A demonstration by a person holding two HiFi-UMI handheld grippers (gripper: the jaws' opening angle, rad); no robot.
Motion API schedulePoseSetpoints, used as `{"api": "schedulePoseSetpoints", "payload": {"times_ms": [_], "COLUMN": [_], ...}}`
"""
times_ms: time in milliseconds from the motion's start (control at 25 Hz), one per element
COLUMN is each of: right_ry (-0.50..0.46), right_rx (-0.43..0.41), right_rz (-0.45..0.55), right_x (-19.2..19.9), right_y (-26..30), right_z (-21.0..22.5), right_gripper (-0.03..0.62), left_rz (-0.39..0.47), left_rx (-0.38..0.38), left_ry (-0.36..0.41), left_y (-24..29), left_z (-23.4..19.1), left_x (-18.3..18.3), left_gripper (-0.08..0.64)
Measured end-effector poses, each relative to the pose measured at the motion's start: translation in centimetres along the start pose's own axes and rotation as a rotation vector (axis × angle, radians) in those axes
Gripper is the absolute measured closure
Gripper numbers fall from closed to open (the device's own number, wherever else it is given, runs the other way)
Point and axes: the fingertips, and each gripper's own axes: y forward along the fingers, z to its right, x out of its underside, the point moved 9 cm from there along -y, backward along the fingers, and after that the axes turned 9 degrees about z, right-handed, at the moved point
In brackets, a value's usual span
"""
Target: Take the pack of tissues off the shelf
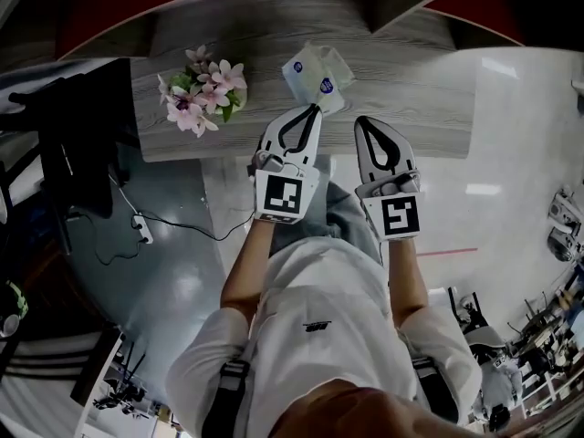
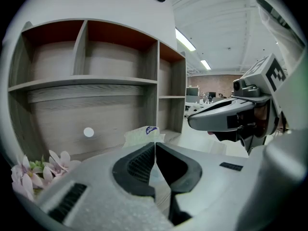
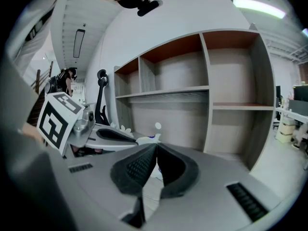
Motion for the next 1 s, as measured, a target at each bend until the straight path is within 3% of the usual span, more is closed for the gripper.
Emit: {"api": "schedulePoseSetpoints", "payload": {"times_ms": [760, 880, 1000], "right_ry": [0.051, 0.049, 0.048], "right_rx": [-0.006, -0.015, -0.027], "right_rz": [-0.04, -0.046, -0.046], "right_x": [3.7, 3.9, 4.0], "right_y": [0.8, 0.6, 0.5], "right_z": [-1.3, -1.7, -2.1], "right_gripper": [0.566, 0.566, 0.566], "left_rz": [-0.079, -0.088, -0.091], "left_rx": [-0.03, -0.029, -0.03], "left_ry": [-0.047, -0.054, -0.055], "left_y": [0.0, -0.6, -1.2], "left_z": [0.0, 0.3, 0.5], "left_x": [6.1, 6.3, 6.3], "left_gripper": [0.525, 0.463, 0.457]}}
